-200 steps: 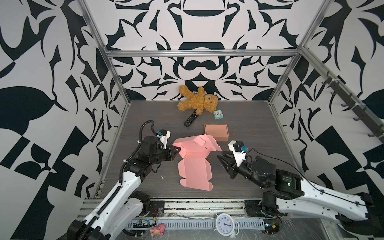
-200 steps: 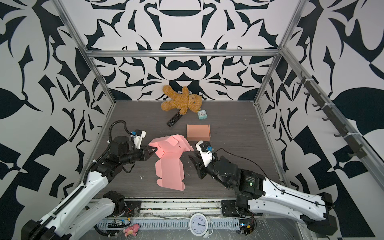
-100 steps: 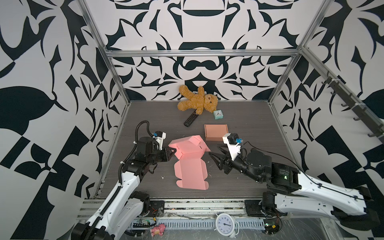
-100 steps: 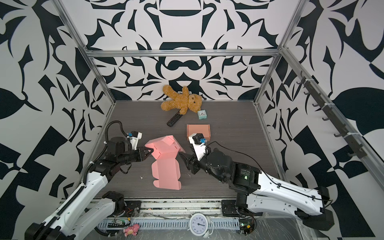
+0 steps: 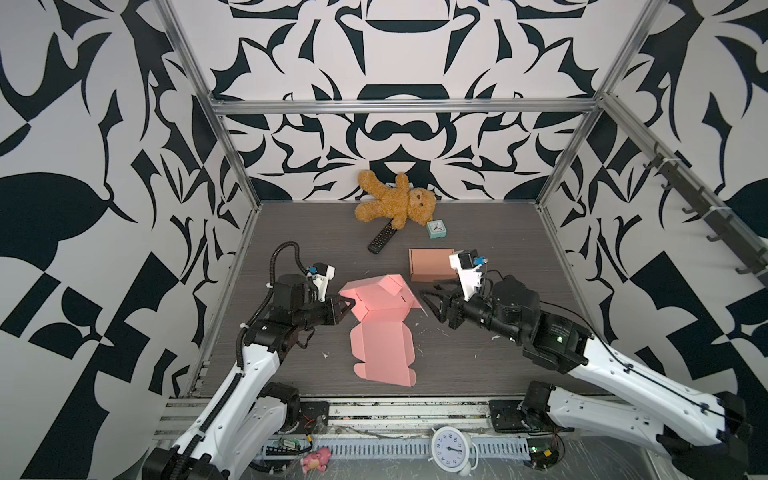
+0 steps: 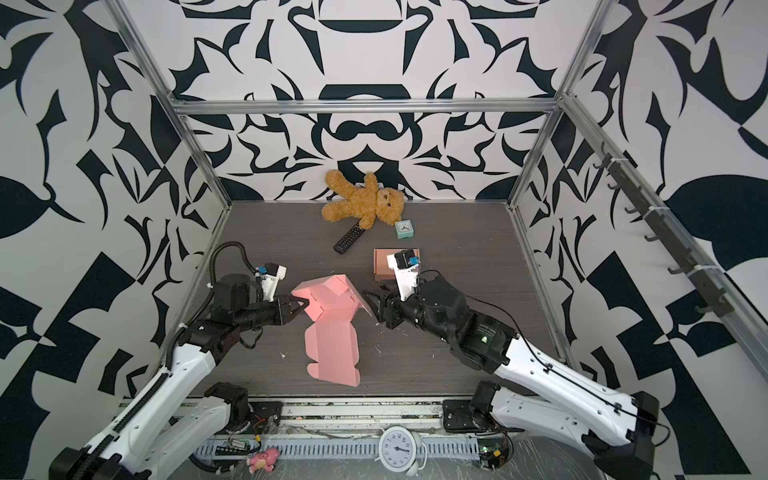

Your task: Fold the paper box

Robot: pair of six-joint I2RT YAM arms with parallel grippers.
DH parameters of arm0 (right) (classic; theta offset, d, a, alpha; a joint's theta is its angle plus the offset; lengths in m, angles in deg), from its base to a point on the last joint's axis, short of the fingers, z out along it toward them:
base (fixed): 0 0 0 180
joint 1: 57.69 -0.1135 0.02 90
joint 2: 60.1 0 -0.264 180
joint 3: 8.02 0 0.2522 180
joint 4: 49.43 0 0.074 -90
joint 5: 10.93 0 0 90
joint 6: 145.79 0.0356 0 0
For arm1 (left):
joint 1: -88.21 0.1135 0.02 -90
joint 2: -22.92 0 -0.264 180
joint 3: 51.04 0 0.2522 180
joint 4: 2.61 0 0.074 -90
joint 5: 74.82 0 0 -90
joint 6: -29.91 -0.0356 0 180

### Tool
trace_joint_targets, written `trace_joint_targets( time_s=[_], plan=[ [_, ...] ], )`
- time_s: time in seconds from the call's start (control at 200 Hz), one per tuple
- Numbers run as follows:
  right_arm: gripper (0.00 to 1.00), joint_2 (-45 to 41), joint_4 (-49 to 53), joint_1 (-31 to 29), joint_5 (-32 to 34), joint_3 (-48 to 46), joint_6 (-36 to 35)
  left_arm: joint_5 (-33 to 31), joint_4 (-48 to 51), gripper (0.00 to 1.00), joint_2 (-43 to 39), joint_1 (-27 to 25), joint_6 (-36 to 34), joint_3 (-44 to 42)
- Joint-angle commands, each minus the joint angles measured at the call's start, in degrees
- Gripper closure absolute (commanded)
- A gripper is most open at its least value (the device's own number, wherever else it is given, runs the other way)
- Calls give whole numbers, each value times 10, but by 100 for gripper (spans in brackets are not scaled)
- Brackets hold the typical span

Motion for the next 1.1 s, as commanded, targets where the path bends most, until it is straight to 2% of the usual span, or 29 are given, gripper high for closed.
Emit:
trace_joint_targets(
  time_s=[0.0, 0.21, 0.385, 0.485, 0.575, 0.83, 0.985, 1.1],
  plan=[
    [44, 1, 18, 10, -44, 26, -30, 27, 1, 98, 4, 2, -4, -6],
    [52, 5, 63, 31, -84, 47, -66, 35, -4, 97, 8, 2, -9, -3],
    [54, 45, 64, 32, -139, 63, -84, 45, -4, 97, 15, 2, -8, -1],
    [67, 79, 71, 32, -168, 84, -96, 47, -4, 96, 14, 1, -7, -3],
    [72, 106, 79, 33, -189, 105, -105, 48, -6, 96, 17, 1, -7, -3],
    [82, 132, 76, 33, -188, 116, -102, 46, -7, 97, 22, 1, -8, -6],
    [82, 153, 80, 33, -182, 130, -93, 38, -7, 96, 30, 1, -10, -5],
    [79, 173, 94, 34, -167, 143, -84, 29, -7, 96, 28, 1, -7, -8]
  ],
)
